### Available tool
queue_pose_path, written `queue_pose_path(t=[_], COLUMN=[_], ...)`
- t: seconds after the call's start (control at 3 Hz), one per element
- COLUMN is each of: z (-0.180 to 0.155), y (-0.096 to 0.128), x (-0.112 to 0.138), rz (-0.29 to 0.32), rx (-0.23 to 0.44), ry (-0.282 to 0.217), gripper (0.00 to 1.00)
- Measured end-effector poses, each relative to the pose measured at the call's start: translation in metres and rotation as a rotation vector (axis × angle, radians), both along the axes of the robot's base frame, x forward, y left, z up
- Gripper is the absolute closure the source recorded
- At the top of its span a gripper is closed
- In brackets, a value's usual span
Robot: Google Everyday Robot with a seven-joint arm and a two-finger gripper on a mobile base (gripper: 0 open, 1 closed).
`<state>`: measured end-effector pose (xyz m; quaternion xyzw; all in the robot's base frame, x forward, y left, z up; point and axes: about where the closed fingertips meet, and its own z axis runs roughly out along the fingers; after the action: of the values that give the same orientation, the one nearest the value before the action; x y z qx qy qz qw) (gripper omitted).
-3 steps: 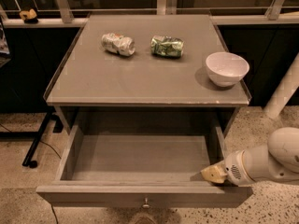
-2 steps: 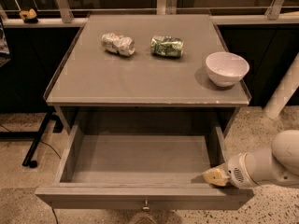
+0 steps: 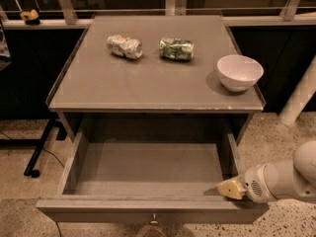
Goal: Open top drawer
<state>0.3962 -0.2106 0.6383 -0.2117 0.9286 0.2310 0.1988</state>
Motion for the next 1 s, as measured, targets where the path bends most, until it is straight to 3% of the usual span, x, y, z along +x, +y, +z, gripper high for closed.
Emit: queue_pose_path(t=[0.33, 1.0], z=[0.001, 0.062], y=[0.000, -0.015], x=[0.000, 0.008], rz=[0.000, -0.056], rx=[0.000, 0.067], ry=[0.000, -0.154], gripper=[1.00, 0.58])
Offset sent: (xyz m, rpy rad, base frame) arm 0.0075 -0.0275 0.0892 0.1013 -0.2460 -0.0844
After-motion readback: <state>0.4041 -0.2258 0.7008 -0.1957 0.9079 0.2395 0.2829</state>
